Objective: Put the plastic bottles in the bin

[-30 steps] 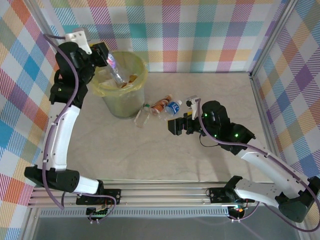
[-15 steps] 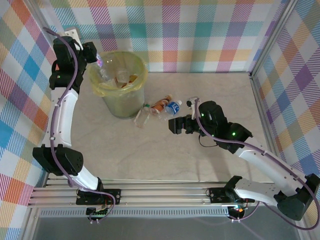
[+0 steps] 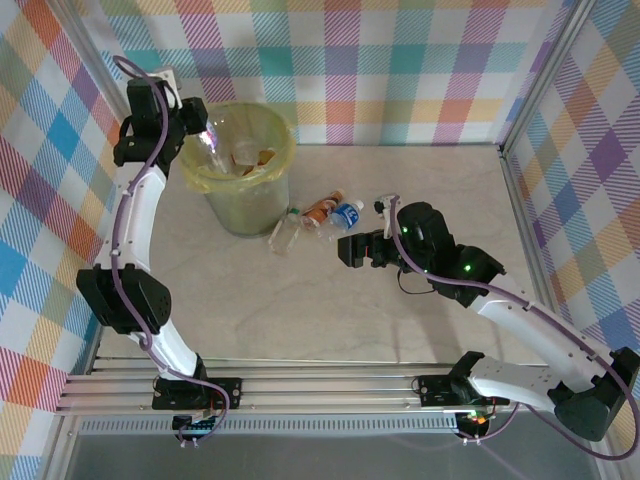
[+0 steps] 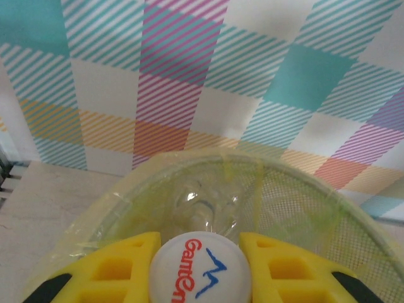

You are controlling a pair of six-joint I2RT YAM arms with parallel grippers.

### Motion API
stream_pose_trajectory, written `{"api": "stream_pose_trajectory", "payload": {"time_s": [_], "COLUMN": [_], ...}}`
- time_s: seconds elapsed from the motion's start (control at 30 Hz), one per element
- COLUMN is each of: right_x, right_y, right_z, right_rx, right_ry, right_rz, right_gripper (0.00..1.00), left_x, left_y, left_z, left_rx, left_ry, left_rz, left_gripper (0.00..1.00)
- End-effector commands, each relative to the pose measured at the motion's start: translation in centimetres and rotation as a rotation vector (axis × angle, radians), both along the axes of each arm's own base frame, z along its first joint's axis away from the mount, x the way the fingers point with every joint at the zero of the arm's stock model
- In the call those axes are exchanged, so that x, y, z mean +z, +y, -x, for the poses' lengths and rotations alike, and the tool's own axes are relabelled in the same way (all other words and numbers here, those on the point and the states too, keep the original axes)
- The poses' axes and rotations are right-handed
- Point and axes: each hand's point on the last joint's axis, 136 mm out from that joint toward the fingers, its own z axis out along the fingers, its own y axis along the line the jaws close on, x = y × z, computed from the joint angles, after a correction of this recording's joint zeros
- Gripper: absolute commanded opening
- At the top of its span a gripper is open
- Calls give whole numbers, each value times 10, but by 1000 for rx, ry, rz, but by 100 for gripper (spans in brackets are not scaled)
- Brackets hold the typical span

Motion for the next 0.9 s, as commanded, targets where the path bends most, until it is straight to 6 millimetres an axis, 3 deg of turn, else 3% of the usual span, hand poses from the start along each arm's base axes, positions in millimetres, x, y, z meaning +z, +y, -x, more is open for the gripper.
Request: {"api": "stream_pose_trajectory", "payload": {"time_s": [0.0,0.3,0.5,0.6,0.7,0.87], "right_x": [-6,-14,-19,-22,-26,-33], "right_y": [-3,-2,-5,-5,-6,-11], "right_z": [-2,-6,-10,-13,-16,-24], "right_rx": [-32,-48,-78,-95,-114,-178], "right_ry": [24,48,62,76,97,128], "right_rz": [18,41,61,79,98,124], "right_gripper": [100,100,100,100,100,100], "left_x": [3,-35,-56,-58,-54,-35], "left_y": [5,5,4,2,2,3], "left_z": [-1,-10,-10,-10,-8,-3], "left_rx": [-1,1,-6,-15,-13,-7], "left_ry": [10,112,174,183,173,137], "left_rz": [4,5,5,15,18,21], "left_gripper": [7,15,28,42,63,73]}}
